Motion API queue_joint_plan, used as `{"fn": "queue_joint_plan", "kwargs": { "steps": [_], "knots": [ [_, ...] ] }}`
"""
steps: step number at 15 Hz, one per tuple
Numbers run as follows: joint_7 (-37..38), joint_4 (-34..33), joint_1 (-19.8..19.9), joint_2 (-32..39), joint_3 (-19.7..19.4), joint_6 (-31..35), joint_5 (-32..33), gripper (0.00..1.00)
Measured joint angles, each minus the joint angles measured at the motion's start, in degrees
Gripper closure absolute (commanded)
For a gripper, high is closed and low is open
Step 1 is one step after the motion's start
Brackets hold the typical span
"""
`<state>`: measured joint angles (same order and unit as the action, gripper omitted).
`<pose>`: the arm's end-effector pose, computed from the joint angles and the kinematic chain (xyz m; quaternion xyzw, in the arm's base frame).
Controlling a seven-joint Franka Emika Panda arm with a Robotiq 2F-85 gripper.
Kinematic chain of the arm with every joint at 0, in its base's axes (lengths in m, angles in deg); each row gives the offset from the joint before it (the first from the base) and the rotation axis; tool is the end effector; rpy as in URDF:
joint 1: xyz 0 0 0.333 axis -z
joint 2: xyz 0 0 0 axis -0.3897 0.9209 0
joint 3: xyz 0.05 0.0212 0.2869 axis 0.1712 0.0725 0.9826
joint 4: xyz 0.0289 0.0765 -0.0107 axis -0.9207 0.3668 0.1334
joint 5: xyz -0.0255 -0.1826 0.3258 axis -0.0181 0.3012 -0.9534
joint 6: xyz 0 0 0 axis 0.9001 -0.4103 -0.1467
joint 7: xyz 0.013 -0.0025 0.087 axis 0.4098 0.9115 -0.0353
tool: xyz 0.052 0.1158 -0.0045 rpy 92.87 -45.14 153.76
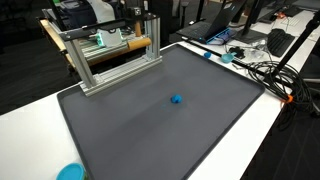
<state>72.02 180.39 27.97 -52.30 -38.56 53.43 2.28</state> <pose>0.3431 0.0049 0.4138 0.9841 -0.1317 0.1004 0.0646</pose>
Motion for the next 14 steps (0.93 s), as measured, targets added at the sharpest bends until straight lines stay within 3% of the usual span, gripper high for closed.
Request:
{"fn": "queue_joint_plan", "kwargs": {
  "steps": [2,4,7,8,9,10,13,14],
  "knots": [
    [-0.29,0.00,-0.54,-0.20,-0.35,0.96,-0.53,0.45],
    [-0.36,0.10,-0.78,-0.33,-0.74,1.38,-0.60,0.41],
    [-0.23,0.10,-0.71,-0.32,-0.87,1.65,-0.57,0.27],
    [-0.23,0.07,-0.56,-0.33,-0.87,1.72,-0.51,0.27],
    [-0.37,0.06,-0.42,-0.33,-0.89,1.73,-0.48,0.34],
    [-0.64,0.08,-0.31,-0.33,-0.98,1.71,-0.46,0.52],
    [-2.14,-0.15,-0.72,-0.40,-1.40,1.75,-0.56,0.66],
    [-2.68,-0.10,-1.05,-0.62,-1.53,1.76,-0.58,0.67]
  ]
}}
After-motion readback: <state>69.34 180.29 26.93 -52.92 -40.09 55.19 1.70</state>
